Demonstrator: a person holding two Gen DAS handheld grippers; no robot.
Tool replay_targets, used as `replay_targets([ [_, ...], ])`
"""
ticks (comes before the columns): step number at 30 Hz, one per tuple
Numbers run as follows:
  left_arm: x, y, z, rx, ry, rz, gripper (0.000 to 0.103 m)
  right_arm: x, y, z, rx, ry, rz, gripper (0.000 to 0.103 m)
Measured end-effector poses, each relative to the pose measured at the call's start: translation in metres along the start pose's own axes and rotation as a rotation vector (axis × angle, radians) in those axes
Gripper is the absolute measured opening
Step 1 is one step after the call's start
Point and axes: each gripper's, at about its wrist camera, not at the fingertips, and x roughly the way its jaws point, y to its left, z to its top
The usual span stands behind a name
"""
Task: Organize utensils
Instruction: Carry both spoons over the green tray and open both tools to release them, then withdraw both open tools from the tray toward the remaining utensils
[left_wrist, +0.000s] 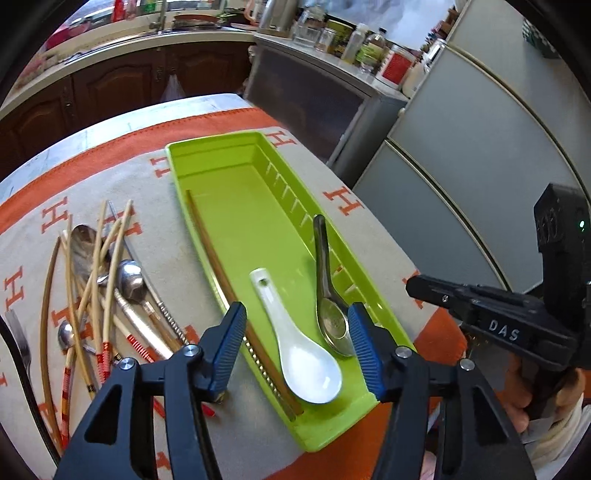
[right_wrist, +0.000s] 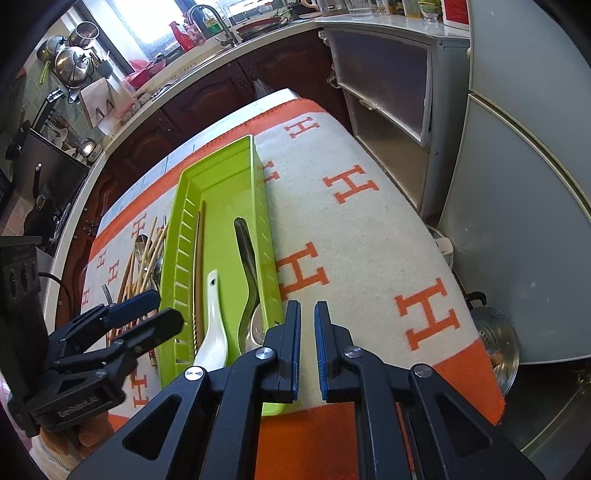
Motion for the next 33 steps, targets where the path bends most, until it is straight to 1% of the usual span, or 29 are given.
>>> replay_targets([
  [3,-0.018,0.008,-0.005,-0.052,-0.029,0.022,0.056,0.001,0.006,-0.001,-0.018,-0.001,-0.009,0.008],
  [6,-0.038,0.017,-0.013,-0.093,-0.061,0.055,0.061,0.001,0.013,-0.003,-0.037,-0.001,-0.01,0.008],
  [10,-0.063,0.033,-0.025,-0.143,-0.095,0.118,0.064,0.004,0.026,-0.005,-0.065,0.001,-0.015,0.019],
  [14,-0.086,0.052,-0.042,-0.198,-0.116,0.176,0.064,0.005,0.042,-0.007,-0.099,0.005,-0.005,0.02],
  [21,-0.103,0.076,-0.062,-0.255,-0.117,0.278,0.065,-0.001,0.069,-0.012,-0.153,-0.002,0.004,0.02],
  [24,-0.108,0.087,-0.068,-0.278,-0.117,0.299,0.065,-0.003,0.079,-0.014,-0.173,-0.002,0.004,0.02],
  [33,-0.12,0.123,-0.082,-0.375,-0.127,0.321,0.065,-0.01,0.108,-0.018,-0.237,-0.012,0.001,0.02],
])
